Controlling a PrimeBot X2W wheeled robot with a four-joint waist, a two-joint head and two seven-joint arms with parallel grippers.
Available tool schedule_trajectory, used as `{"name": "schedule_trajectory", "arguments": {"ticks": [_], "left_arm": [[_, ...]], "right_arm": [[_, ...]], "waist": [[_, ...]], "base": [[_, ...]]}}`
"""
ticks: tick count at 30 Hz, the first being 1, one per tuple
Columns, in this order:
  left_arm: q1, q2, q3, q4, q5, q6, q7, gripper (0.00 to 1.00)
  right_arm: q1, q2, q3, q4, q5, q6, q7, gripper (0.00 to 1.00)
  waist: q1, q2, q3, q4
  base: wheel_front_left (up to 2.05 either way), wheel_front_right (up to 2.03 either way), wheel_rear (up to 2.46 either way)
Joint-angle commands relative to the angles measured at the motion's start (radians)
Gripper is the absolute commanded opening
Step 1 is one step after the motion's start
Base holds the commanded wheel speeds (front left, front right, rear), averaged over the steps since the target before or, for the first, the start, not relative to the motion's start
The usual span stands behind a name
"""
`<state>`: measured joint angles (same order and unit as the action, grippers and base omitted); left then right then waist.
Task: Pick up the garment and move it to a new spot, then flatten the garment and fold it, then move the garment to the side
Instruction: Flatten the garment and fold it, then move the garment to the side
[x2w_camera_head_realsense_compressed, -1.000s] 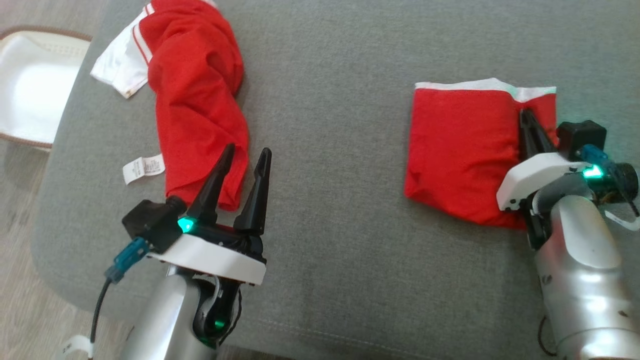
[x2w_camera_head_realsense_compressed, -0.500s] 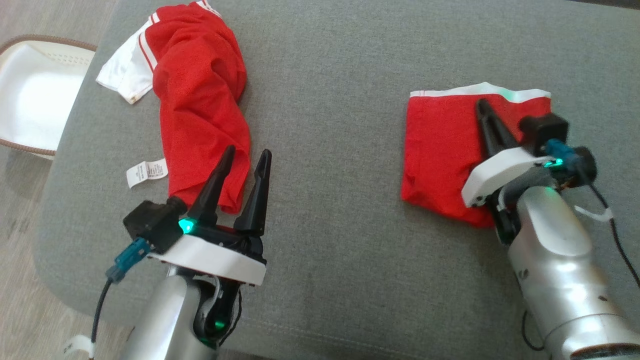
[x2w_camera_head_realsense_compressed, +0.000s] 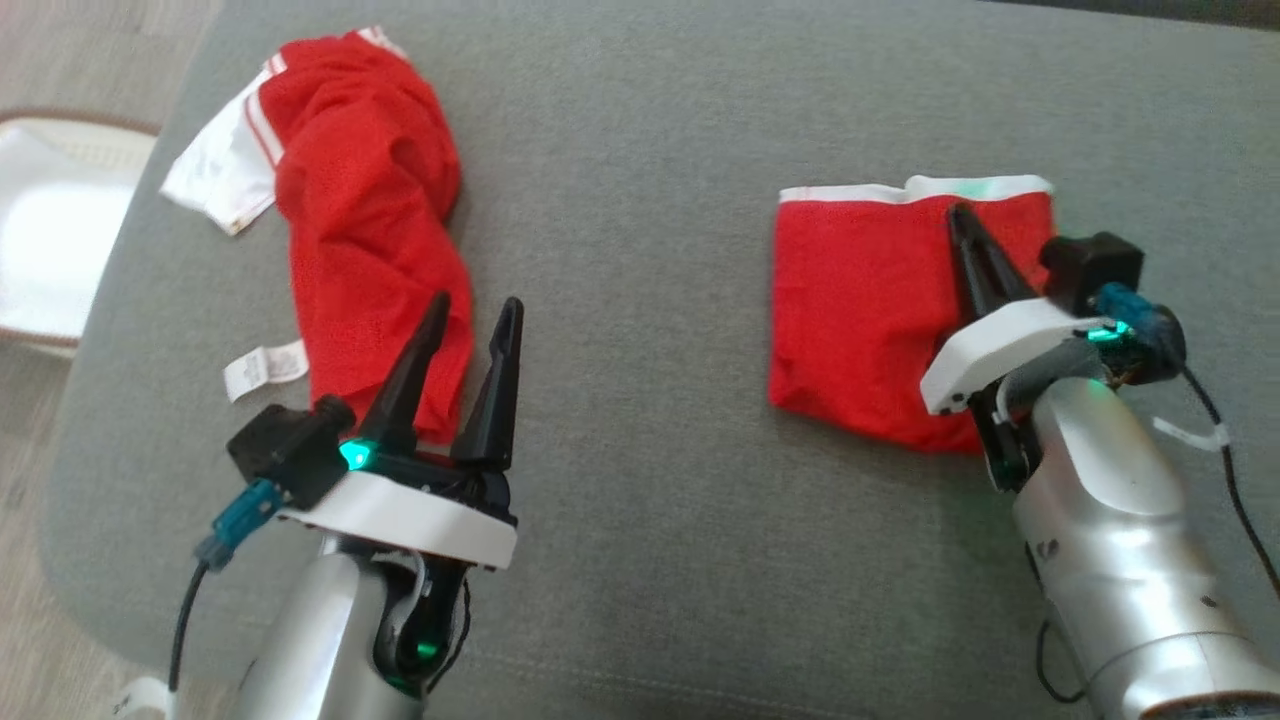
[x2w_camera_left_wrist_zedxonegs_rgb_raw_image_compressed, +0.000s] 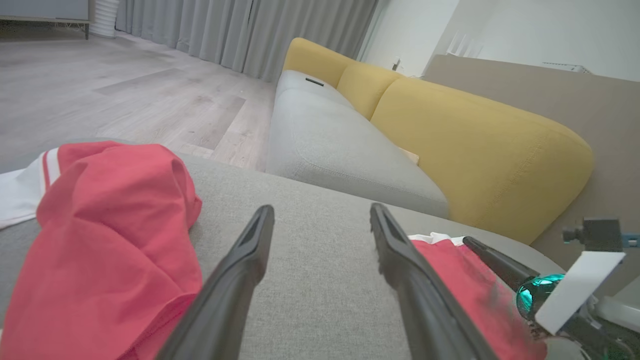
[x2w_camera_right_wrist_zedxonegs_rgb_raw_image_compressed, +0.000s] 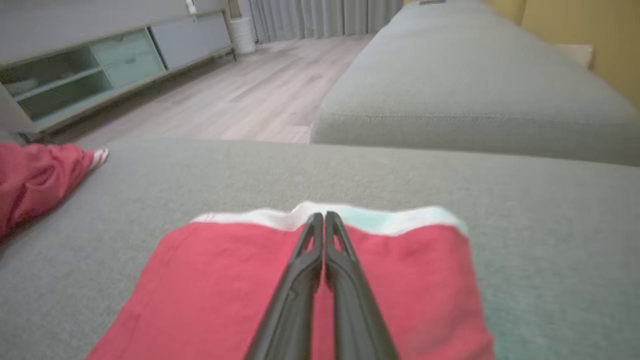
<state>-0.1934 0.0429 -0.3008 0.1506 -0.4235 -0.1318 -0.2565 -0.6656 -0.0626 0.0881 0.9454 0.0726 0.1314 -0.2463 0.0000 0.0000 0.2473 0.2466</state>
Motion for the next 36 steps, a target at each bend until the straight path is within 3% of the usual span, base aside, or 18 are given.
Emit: {"name": "schedule_trajectory", "arguments": {"ticks": [1,2,10,20,32,36], "left_arm": [[-0.013,0.007,0.045,-0.035,0.012,0.001,-0.005,1.0],[-0.011,0.007,0.046,-0.035,0.014,0.001,-0.005,1.0],[0.002,0.007,0.058,-0.036,0.028,0.001,-0.005,1.0],[0.036,0.007,0.064,-0.008,0.07,0.001,-0.005,1.0],[0.039,0.007,0.073,-0.005,0.079,0.001,-0.005,1.0],[0.023,0.007,0.059,-0.007,0.083,0.001,-0.005,1.0]], "right_arm": [[0.008,0.012,0.008,-0.052,0.015,-0.001,-0.014,0.38],[0.02,0.012,0.001,-0.071,0.022,-0.001,-0.014,1.0],[0.166,0.012,-0.035,-0.309,0.015,-0.001,-0.015,1.0],[0.35,0.012,-0.07,-0.483,0.039,-0.001,-0.015,1.0],[0.399,0.012,-0.07,-0.538,0.065,-0.001,-0.004,1.0],[0.379,0.012,-0.039,-0.537,0.053,-0.001,0.046,1.0]], "waist": [[0.0,0.0,-0.023,-0.03],[0.0,0.0,-0.028,-0.042],[0.0,0.0,-0.074,-0.134],[0.0,0.0,-0.112,-0.21],[0.0,0.0,-0.102,-0.216],[0.0,0.0,-0.079,-0.197]], "base": [[0.0,0.0,0.0],[0.0,0.0,0.0],[0.0,0.0,0.0],[0.0,0.0,0.0],[0.0,0.0,0.0],[0.0,0.0,0.0]]}}
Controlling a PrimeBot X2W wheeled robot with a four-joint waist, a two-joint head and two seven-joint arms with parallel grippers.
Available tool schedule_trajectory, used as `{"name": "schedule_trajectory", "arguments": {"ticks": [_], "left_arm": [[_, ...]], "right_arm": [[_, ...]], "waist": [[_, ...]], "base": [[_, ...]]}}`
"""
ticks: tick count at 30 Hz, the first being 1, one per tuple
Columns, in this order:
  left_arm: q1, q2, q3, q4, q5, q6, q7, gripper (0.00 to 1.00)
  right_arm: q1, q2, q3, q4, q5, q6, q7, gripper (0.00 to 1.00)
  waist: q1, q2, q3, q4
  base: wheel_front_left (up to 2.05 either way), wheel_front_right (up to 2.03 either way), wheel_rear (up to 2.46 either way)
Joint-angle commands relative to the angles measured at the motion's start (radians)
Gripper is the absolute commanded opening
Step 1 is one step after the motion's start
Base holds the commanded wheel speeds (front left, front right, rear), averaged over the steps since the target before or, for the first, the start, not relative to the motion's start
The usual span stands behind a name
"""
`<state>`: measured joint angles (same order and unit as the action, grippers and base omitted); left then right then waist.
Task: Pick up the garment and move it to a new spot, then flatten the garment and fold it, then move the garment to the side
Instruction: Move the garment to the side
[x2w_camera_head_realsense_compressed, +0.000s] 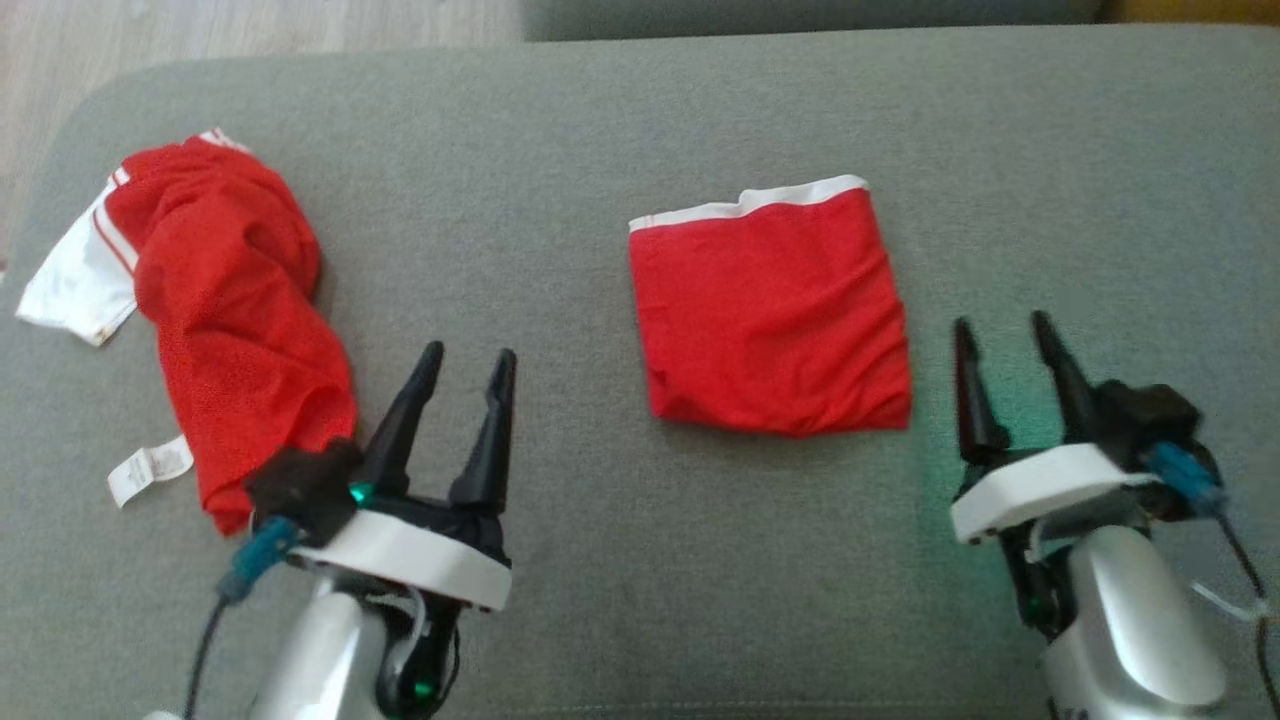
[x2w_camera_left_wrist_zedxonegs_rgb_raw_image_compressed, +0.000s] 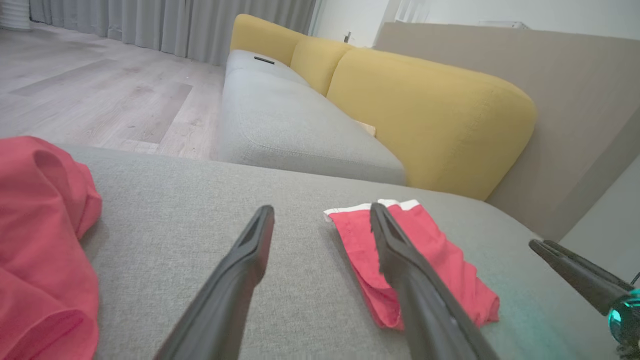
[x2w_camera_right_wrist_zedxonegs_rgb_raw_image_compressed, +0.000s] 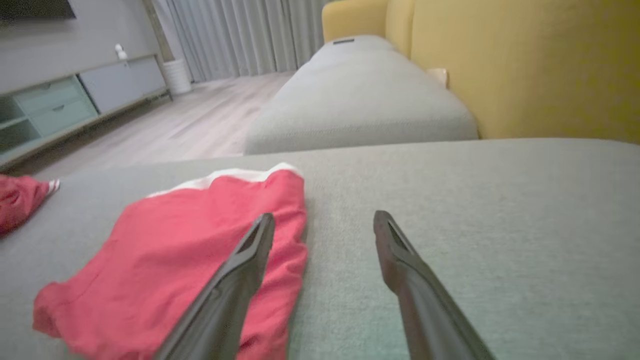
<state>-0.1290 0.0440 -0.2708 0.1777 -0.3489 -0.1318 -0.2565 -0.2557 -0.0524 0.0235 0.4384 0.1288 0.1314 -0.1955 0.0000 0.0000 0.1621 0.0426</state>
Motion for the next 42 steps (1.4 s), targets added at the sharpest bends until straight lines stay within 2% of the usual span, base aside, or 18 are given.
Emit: {"name": "schedule_trajectory", "arguments": {"ticks": [1,3,10,23,24,25,26,30,35,39,42], "left_arm": [[-0.047,0.006,0.017,-0.031,0.033,0.001,-0.005,1.0],[-0.056,0.006,-0.009,-0.03,0.064,0.001,-0.005,1.0],[-0.075,0.006,-0.045,-0.028,0.032,0.001,-0.005,1.0],[-0.091,0.006,-0.062,-0.025,0.013,0.001,-0.005,1.0],[-0.092,0.006,-0.062,-0.025,0.012,0.001,-0.005,1.0],[-0.093,0.006,-0.061,-0.025,0.012,0.001,-0.005,1.0],[-0.094,0.006,-0.058,-0.025,0.011,0.001,-0.005,1.0],[-0.087,0.006,-0.042,-0.023,-0.014,0.001,-0.005,1.0],[-0.077,0.006,-0.032,-0.02,0.001,0.001,-0.005,1.0],[-0.08,0.006,-0.032,-0.026,0.01,0.001,-0.005,1.0],[-0.091,0.006,-0.037,-0.033,0.016,0.001,-0.005,1.0]], "right_arm": [[-0.036,0.002,0.037,-0.022,-0.013,-0.001,0.019,1.0],[-0.049,0.002,0.043,-0.009,-0.019,-0.001,0.054,1.0],[-0.11,0.002,0.018,0.057,0.029,-0.001,0.153,1.0],[-0.237,0.002,-0.055,0.219,-0.092,-0.001,0.249,1.0],[-0.245,0.002,-0.051,0.231,-0.094,-0.001,0.254,0.9],[-0.252,0.002,-0.046,0.24,-0.099,-0.001,0.253,0.31],[-0.258,0.002,-0.038,0.246,-0.109,-0.001,0.249,0.0],[-0.278,0.002,-0.007,0.261,-0.14,-0.001,0.219,0.0],[-0.298,-0.024,0.063,0.26,-0.176,-0.001,0.189,0.0],[-0.312,-0.069,0.124,0.253,-0.178,-0.001,0.191,0.0],[-0.328,-0.138,0.186,0.241,-0.169,-0.001,0.208,0.0]], "waist": [[0.0,0.0,0.013,0.014],[0.0,0.0,0.026,0.029],[0.0,0.0,0.069,0.094],[0.0,0.0,0.107,0.158],[0.0,0.0,0.108,0.158],[0.0,0.0,0.108,0.156],[0.0,0.0,0.107,0.153],[0.0,0.0,0.094,0.12],[0.0,0.0,0.071,0.041],[0.0,0.0,0.068,-0.012],[0.0,0.0,0.076,-0.058]], "base": [[0.0,0.0,0.0],[0.0,0.0,0.0],[0.0,0.0,0.0],[0.0,0.0,0.0],[0.0,0.0,0.0],[0.0,0.0,0.0],[0.0,0.0,0.0],[0.0,0.0,0.0],[0.0,0.0,0.0],[0.0,0.0,0.0],[0.0,0.0,0.0]]}}
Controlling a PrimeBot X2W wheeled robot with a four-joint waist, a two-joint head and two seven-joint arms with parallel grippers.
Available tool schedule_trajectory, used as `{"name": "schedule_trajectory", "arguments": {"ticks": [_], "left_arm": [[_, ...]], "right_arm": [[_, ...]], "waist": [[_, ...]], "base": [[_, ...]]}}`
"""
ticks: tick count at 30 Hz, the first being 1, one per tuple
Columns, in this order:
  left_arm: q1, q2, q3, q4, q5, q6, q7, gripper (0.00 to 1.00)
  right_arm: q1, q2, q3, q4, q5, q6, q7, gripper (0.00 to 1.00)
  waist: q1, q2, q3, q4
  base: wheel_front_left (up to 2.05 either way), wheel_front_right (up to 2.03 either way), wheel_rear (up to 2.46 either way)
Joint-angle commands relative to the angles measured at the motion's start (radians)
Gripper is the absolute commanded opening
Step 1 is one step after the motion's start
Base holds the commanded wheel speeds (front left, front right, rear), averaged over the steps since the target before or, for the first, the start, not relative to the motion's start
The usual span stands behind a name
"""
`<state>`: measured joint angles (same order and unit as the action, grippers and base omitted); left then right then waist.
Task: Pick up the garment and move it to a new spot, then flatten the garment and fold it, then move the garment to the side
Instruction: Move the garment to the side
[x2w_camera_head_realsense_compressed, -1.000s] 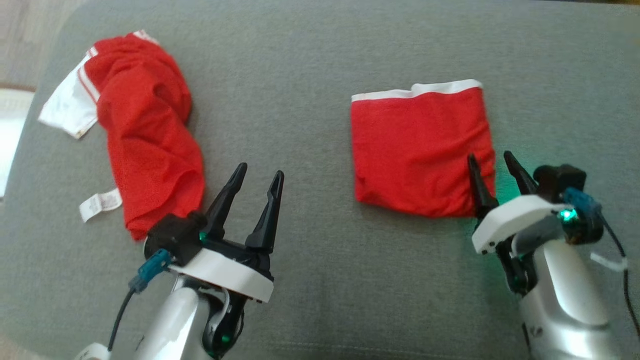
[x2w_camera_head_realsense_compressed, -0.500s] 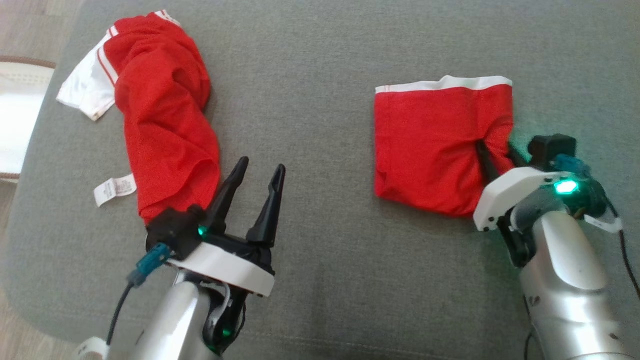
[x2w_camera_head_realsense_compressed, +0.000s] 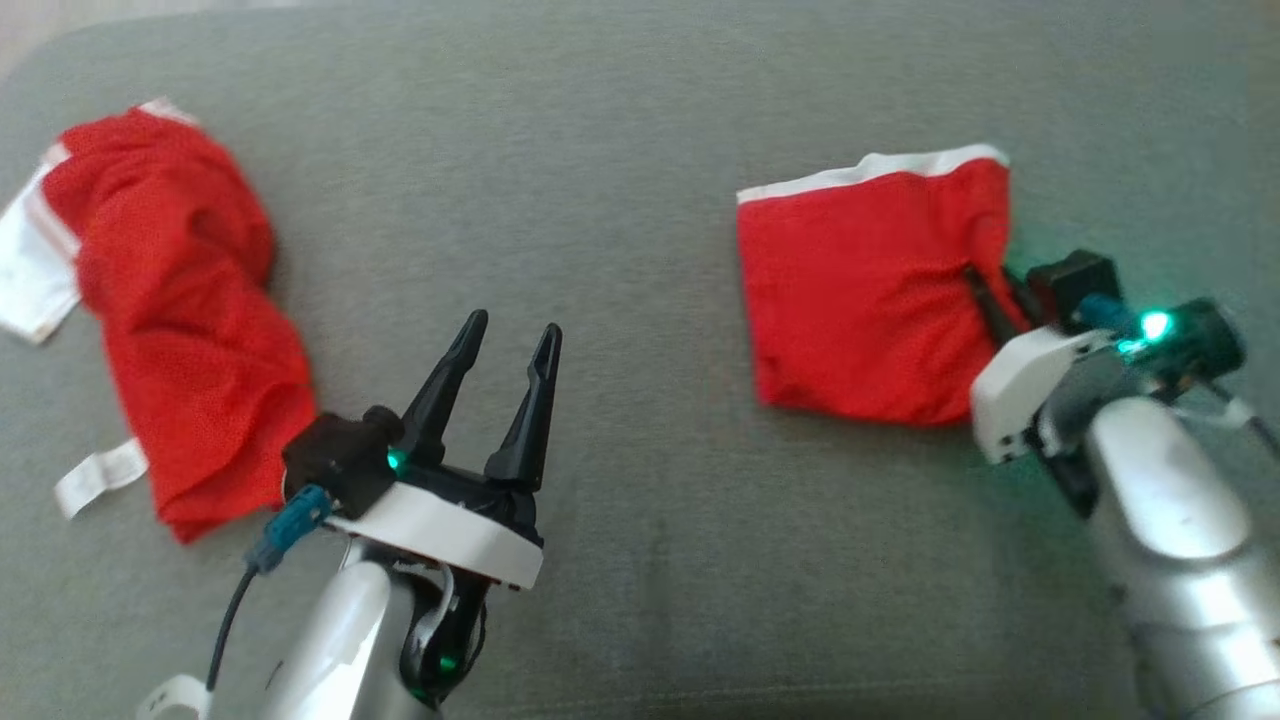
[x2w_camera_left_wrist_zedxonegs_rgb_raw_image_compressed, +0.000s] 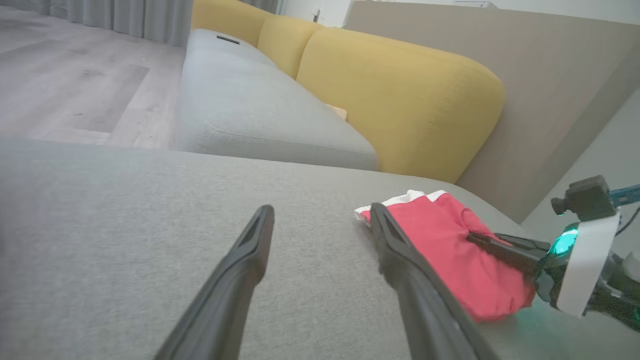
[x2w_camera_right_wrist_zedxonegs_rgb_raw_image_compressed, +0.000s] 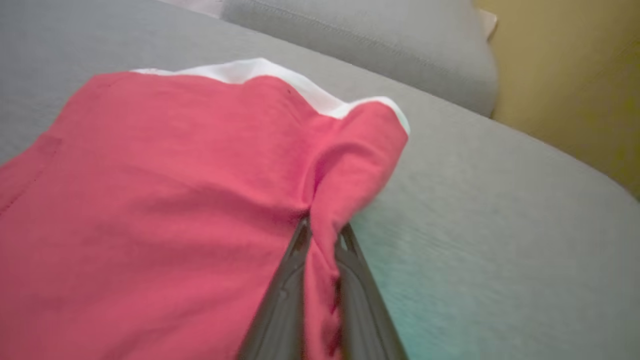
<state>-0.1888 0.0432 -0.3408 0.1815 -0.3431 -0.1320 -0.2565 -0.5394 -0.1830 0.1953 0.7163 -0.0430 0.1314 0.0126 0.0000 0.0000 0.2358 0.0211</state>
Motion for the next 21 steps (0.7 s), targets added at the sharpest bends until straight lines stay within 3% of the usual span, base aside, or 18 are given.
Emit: {"name": "schedule_trajectory", "arguments": {"ticks": [1,7,12,17,21], "left_arm": [[-0.037,0.007,0.03,-0.04,0.012,0.001,-0.005,1.0],[-0.084,0.007,0.012,-0.053,0.023,0.001,-0.005,1.0],[-0.132,0.007,-0.01,-0.064,0.028,0.001,-0.005,1.0],[-0.168,0.007,-0.027,-0.079,0.032,0.001,-0.005,1.0],[-0.194,0.012,-0.037,-0.087,0.027,0.001,-0.005,1.0]], "right_arm": [[-0.049,-0.035,0.037,-0.042,0.007,-0.001,0.009,0.0],[-0.096,-0.237,0.158,-0.076,0.048,-0.001,0.056,0.0],[-0.141,-0.391,0.162,-0.075,0.08,-0.001,0.071,0.0],[-0.158,-0.489,0.112,-0.063,0.068,-0.001,0.082,0.0],[-0.162,-0.526,0.037,-0.056,0.054,-0.001,0.082,0.0]], "waist": [[0.0,0.0,0.008,-0.05],[0.0,0.0,0.075,-0.107],[0.0,0.0,0.141,-0.118],[0.0,0.0,0.191,-0.109],[0.0,0.0,0.219,-0.098]], "base": [[0.0,0.0,0.0],[0.0,0.0,0.0],[0.0,0.0,0.0],[0.0,0.0,0.0],[0.0,0.0,0.0]]}}
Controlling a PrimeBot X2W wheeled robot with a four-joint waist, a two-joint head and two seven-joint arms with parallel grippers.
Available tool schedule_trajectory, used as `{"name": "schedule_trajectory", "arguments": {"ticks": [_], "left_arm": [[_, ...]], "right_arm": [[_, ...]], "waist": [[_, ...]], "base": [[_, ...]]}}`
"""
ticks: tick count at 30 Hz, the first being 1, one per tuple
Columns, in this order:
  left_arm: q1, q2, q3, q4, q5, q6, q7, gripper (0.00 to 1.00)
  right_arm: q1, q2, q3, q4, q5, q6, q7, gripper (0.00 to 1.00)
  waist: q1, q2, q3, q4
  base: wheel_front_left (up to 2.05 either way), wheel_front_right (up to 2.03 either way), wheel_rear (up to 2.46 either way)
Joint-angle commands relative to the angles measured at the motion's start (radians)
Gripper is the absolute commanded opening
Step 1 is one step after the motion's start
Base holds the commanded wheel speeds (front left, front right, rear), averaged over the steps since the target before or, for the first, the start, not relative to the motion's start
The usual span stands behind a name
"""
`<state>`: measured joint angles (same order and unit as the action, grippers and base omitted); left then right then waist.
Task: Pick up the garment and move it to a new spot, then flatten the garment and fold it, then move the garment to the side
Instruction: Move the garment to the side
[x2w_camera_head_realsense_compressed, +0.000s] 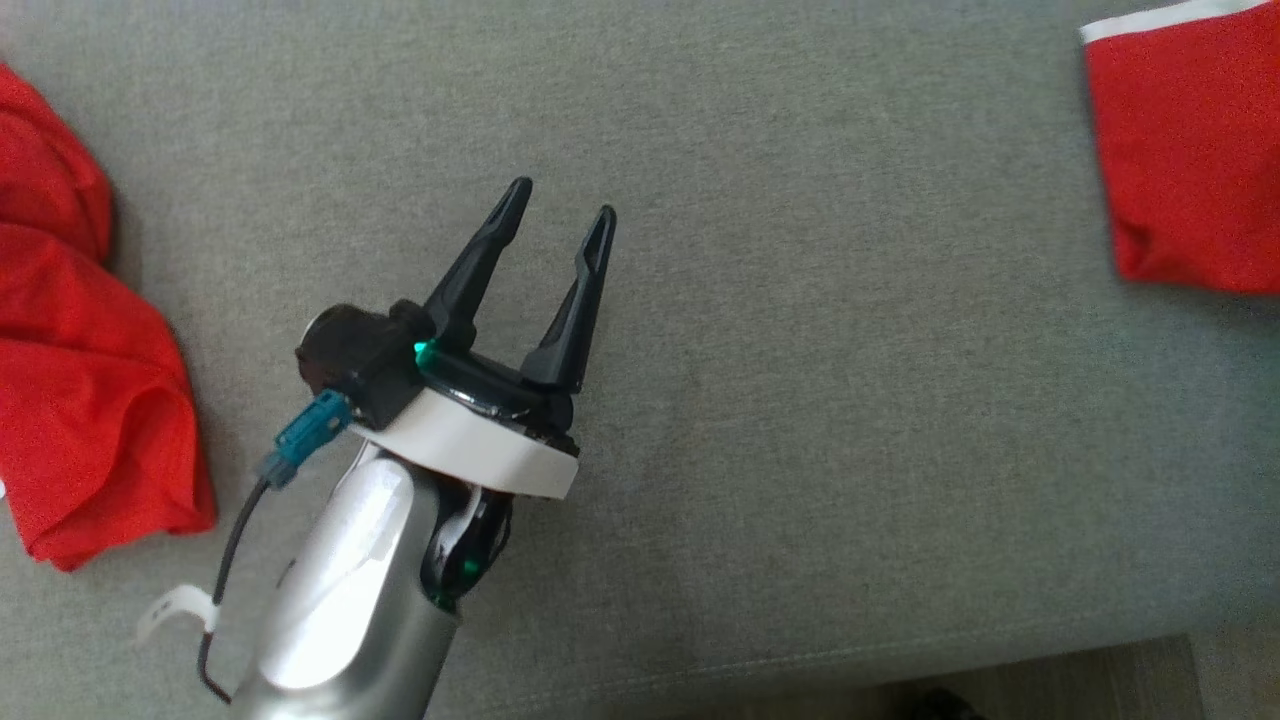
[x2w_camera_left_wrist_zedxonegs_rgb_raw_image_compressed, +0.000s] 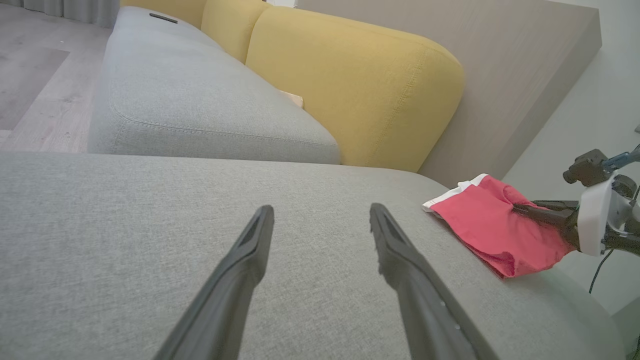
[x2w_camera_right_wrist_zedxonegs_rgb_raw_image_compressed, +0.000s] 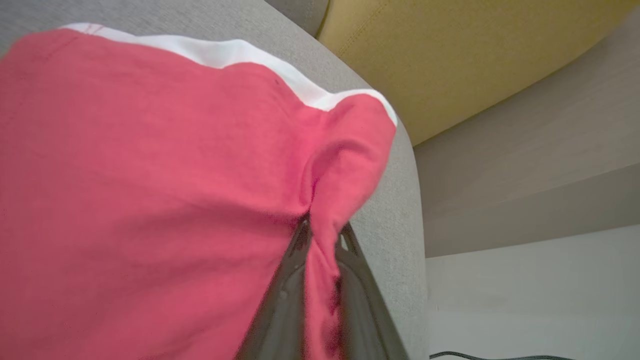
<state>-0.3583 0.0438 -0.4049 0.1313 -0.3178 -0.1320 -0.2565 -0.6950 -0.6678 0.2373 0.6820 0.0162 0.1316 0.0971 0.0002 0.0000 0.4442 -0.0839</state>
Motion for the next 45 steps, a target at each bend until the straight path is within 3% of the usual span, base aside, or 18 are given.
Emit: {"name": "schedule_trajectory", "arguments": {"ticks": [1,6,7,8,9,13,21,34,38,42,45], "left_arm": [[-0.029,0.013,0.026,-0.039,0.0,0.001,-0.005,1.0],[-0.04,0.016,0.026,-0.038,-0.006,0.001,-0.005,1.0],[-0.041,0.016,0.027,-0.037,-0.007,0.001,-0.005,1.0],[-0.041,0.016,0.027,-0.036,-0.008,0.001,-0.005,1.0],[-0.04,0.016,0.028,-0.034,-0.009,0.001,-0.005,1.0],[-0.031,0.015,0.036,-0.026,-0.012,0.001,-0.005,1.0],[0.02,0.011,0.082,-0.019,-0.009,0.001,-0.005,1.0],[0.169,0.007,0.186,-0.03,0.001,0.001,-0.005,1.0],[0.214,0.007,0.213,-0.033,-0.005,0.001,-0.005,1.0],[0.26,0.007,0.228,-0.018,-0.001,0.001,-0.005,1.0],[0.289,0.007,0.244,-0.024,-0.007,0.001,-0.005,1.0]], "right_arm": [[-0.006,-0.044,-0.022,-0.02,-0.01,-0.001,-0.003,0.0],[0.004,-0.036,-0.087,-0.018,-0.041,-0.001,-0.004,0.0],[0.005,-0.031,-0.099,-0.021,-0.048,-0.001,-0.006,0.15],[0.008,-0.025,-0.11,-0.024,-0.055,-0.001,-0.008,0.72],[0.009,-0.018,-0.124,-0.028,-0.062,-0.001,-0.012,1.0],[0.019,0.02,-0.175,-0.048,-0.087,-0.001,-0.03,1.0],[0.058,0.179,-0.21,-0.154,-0.056,-0.001,-0.102,1.0],[0.304,0.537,-0.197,-0.41,0.072,-0.001,-0.264,1.0],[0.393,0.596,-0.201,-0.424,0.101,-0.001,-0.312,1.0],[0.47,0.614,-0.185,-0.394,0.093,-0.001,-0.342,1.0],[0.514,0.617,-0.183,-0.385,0.152,-0.001,-0.354,1.0]], "waist": [[-0.0002,0.0,0.016,0.009],[-0.0002,0.0,0.024,0.017],[-0.0002,0.0,0.023,0.019],[-0.0002,0.0,0.02,0.02],[-0.0002,0.0,0.016,0.021],[-0.0002,0.0,-0.012,0.021],[-0.0002,0.0,-0.122,0.015],[-0.0002,0.0,-0.309,0.054],[-0.0002,0.0,-0.35,0.072],[-0.0002,0.0,-0.385,0.085],[-0.0002,0.0,-0.408,0.094]], "base": [[0.0,0.0,0.0],[0.0,0.0,0.0],[0.0,0.0,0.0],[0.0,0.0,0.0],[0.0,0.0,0.0],[0.0,0.0,0.0],[0.0,0.0,0.0],[0.0,0.0,0.0],[0.0,0.0,0.0],[0.0,0.0,0.0],[0.0,0.0,0.0]]}}
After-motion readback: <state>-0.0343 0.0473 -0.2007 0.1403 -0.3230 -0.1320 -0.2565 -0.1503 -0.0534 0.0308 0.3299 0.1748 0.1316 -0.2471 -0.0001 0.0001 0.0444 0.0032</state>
